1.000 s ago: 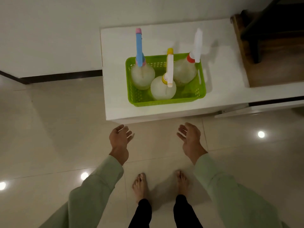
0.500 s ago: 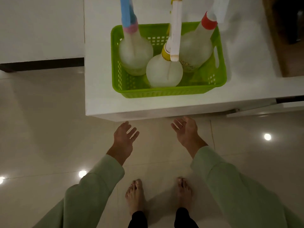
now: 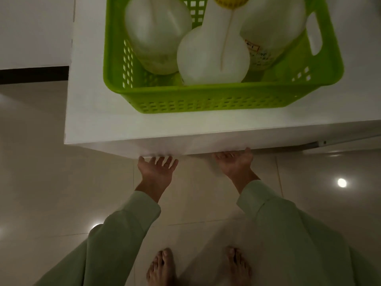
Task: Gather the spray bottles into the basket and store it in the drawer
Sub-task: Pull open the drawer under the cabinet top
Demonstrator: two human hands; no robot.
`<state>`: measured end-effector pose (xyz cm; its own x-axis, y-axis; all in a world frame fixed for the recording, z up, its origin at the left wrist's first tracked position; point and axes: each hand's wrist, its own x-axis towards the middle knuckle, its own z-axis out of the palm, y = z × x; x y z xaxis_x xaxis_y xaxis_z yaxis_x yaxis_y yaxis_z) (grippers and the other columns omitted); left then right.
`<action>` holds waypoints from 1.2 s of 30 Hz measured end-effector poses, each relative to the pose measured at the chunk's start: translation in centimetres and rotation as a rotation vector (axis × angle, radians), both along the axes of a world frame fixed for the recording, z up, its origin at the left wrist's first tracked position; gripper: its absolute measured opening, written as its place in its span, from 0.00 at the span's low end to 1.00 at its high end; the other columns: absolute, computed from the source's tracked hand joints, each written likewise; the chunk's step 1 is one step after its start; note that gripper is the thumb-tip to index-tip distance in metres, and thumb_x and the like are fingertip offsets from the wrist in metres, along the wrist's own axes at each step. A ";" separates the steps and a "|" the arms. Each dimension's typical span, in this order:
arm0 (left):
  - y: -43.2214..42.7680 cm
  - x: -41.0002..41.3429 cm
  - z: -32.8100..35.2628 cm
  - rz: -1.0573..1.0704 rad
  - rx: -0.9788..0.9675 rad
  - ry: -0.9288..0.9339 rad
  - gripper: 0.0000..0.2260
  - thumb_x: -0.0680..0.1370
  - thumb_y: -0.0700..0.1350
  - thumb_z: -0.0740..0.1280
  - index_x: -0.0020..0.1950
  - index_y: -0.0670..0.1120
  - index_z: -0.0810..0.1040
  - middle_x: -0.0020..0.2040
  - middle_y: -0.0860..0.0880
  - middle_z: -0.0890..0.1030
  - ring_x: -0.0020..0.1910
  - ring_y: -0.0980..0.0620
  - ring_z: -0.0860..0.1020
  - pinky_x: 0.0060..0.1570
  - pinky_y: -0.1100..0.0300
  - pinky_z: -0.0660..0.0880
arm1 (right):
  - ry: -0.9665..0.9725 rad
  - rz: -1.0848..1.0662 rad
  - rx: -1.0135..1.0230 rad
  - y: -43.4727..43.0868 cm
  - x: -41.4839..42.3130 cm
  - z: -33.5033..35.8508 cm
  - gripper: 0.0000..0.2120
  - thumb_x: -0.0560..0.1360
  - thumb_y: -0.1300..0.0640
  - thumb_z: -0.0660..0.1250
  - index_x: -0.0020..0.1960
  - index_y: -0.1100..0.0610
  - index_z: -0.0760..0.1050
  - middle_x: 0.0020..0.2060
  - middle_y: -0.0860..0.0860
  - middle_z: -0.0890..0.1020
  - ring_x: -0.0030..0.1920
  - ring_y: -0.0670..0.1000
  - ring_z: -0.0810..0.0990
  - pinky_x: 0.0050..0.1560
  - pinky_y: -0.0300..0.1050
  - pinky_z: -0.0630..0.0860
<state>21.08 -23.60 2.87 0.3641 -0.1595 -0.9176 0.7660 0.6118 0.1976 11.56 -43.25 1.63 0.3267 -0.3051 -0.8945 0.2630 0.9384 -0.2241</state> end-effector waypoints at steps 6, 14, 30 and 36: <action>-0.2 -0.1 -0.8 0.067 -0.052 -0.002 0.30 0.79 0.65 0.51 0.70 0.44 0.69 0.66 0.42 0.75 0.65 0.39 0.74 0.69 0.37 0.67 | -0.008 0.016 -0.017 0.5 -0.7 -0.4 0.33 0.81 0.37 0.52 0.75 0.59 0.64 0.73 0.60 0.70 0.71 0.62 0.73 0.74 0.65 0.63; 1.9 -2.6 -0.8 0.084 -0.062 0.043 0.31 0.79 0.65 0.52 0.71 0.43 0.69 0.65 0.40 0.76 0.62 0.37 0.76 0.69 0.36 0.67 | 0.038 0.008 -0.005 1.8 -3.4 -0.3 0.30 0.81 0.38 0.54 0.72 0.60 0.68 0.68 0.61 0.75 0.66 0.64 0.76 0.71 0.68 0.67; 5.7 -15.8 17.1 -0.301 0.379 -0.335 0.11 0.82 0.42 0.62 0.62 0.42 0.75 0.60 0.44 0.82 0.56 0.42 0.83 0.60 0.46 0.78 | 0.198 0.328 -0.296 8.1 -13.6 14.8 0.09 0.81 0.67 0.60 0.60 0.62 0.71 0.59 0.62 0.78 0.62 0.61 0.79 0.60 0.53 0.78; 4.9 -18.2 22.2 -0.928 0.970 -1.099 0.14 0.79 0.41 0.68 0.63 0.51 0.76 0.61 0.57 0.78 0.60 0.58 0.76 0.59 0.63 0.74 | 0.415 0.735 -1.205 10.1 -16.2 22.3 0.07 0.79 0.64 0.67 0.53 0.54 0.77 0.48 0.48 0.83 0.50 0.47 0.82 0.54 0.40 0.78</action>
